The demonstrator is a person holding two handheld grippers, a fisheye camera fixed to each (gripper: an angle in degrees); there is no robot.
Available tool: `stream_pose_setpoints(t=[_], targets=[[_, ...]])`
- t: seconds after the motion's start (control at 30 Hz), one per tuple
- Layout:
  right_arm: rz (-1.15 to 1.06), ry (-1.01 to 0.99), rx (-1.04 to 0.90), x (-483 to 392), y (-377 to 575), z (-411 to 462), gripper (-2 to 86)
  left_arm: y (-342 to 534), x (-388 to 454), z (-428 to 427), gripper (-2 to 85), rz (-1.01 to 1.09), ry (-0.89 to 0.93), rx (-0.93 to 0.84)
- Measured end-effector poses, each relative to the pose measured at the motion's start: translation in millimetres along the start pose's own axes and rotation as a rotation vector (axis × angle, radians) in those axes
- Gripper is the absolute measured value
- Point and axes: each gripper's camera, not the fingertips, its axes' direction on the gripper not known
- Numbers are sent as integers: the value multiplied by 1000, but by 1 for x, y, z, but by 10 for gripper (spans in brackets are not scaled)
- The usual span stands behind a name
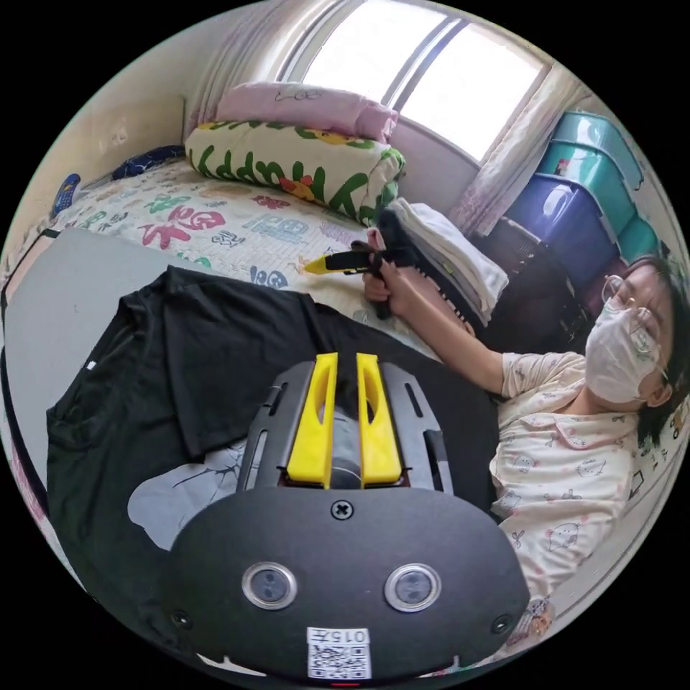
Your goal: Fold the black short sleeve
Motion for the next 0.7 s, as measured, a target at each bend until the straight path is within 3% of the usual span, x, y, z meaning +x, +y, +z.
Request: stream_pose_setpoints(t=[0.1,0.23,0.4,0.5,0.6,0.7], targets=[[79,-86,182,49,12,-27,54,31,-16,-45,68,-105,-21,164],[48,110,162,59,10,-14,30,120,-43,-98,85,-381,-137,317],[40,152,137,109,18,7,24,322,-68,-151,69,-930,-560,672],[67,134,142,146,27,17,30,396,-81,-130,75,-1141,-775,715],[75,134,138,177,39,31,37,427,-101,-120,111,-1130,-547,791],[81,158,143,205,54,47,40,435,-106,-109,118,-1123,-534,800]])
